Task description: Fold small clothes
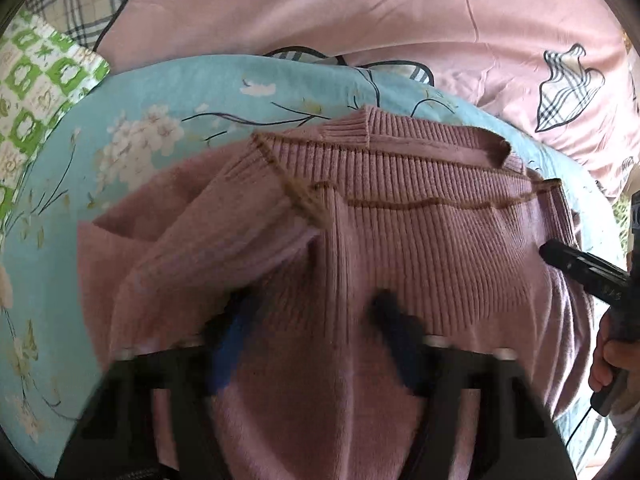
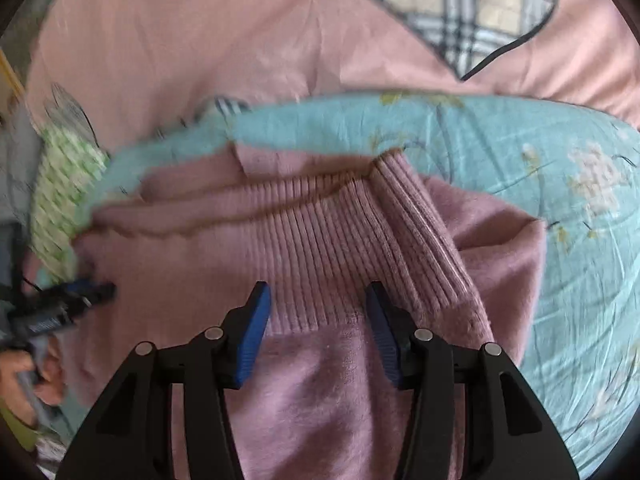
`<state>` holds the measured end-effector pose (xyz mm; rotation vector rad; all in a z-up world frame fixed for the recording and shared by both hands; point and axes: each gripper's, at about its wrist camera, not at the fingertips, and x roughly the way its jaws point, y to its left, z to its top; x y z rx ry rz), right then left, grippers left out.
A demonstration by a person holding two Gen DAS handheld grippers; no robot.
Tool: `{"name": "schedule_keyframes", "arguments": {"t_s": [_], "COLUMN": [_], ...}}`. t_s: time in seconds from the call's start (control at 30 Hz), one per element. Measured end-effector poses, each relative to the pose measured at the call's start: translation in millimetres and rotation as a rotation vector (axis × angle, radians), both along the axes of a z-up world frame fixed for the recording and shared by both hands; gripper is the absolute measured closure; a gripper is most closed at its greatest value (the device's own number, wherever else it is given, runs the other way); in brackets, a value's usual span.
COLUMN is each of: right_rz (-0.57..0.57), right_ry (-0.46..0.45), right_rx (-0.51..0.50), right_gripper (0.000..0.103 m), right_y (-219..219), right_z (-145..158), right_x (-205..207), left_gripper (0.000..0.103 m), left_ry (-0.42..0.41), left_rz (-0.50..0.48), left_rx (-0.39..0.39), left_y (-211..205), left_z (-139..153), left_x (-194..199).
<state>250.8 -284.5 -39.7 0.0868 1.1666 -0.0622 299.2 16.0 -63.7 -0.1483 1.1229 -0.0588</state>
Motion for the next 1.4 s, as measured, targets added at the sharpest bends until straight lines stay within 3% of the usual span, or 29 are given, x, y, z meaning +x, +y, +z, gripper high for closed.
{"name": "schedule_keyframes", "arguments": {"t_s": [0.03,0.07,0.13,0.3,0.4,0.47,0.57,0.6,0.77,0.8,0.9,1.0,1.1,1.13,1.3,1.4], "right_rz": [0.013,0.029,0.046,-0.04,-0.116,-0.15,-0.173,-0.173,-0.105,-0.081,-0.028,-0.134,-0.242,-0.255,-0.255,-0.226], "right_ry": [0.019,0.034,0.028,-0.075,-0.041,-0.02,-0.07,-0.086,-0.144,-0.139,-0.098,-0.044,-0.067,-0.068,-0.058,-0.047], "right_rx": [-0.017,-0.054,-0.085,-0.058,-0.007,0.032,0.074,0.081,0.173,0.195,0.222,0.177,0.172,0.131,0.073,0.023], "right_gripper": [0.073,0.094,0.099,0.1,0.1,0.099,0.092,0.091,0.089,0.089,0.089,0.089,0.097,0.1,0.098,0.096], "right_y": [2,5,8,-5,-22,-29,-31,-32,-20,-17,-6,-29,-63,-67,-64,-43], "right_z": [-7,-11,-9,16,4,-6,7,13,35,34,21,-2,-9,-6,8,17], "right_x": [2,4,7,17,27,29,16,10,-28,-34,-51,-58,-66,-68,-69,-66], "left_gripper": [0.085,0.094,0.099,0.1,0.093,0.084,0.062,0.061,0.062,0.062,0.063,0.069,0.072,0.072,0.074,0.073], "left_ry": [-0.002,-0.006,-0.029,-0.075,-0.048,-0.042,-0.09,-0.102,-0.136,-0.13,-0.081,-0.05,-0.036,-0.039,-0.076,-0.111], "left_rz": [-0.016,-0.019,-0.021,0.044,0.066,0.075,0.082,0.083,0.041,0.03,0.058,0.16,0.208,0.207,0.253,0.227], "left_rx": [-0.003,-0.005,-0.007,0.014,0.014,-0.038,-0.066,-0.071,-0.202,-0.206,-0.117,-0.104,-0.163,-0.15,-0.029,-0.143], "left_y": [-1,-1,0,14,23,31,40,43,37,32,36,71,101,102,98,101], "left_z": [0,1,7,19,11,17,37,43,51,48,27,5,-5,-2,20,31], "left_x": [2,3,8,27,37,33,9,0,-53,-58,-63,-61,-56,-56,-57,-49]}}
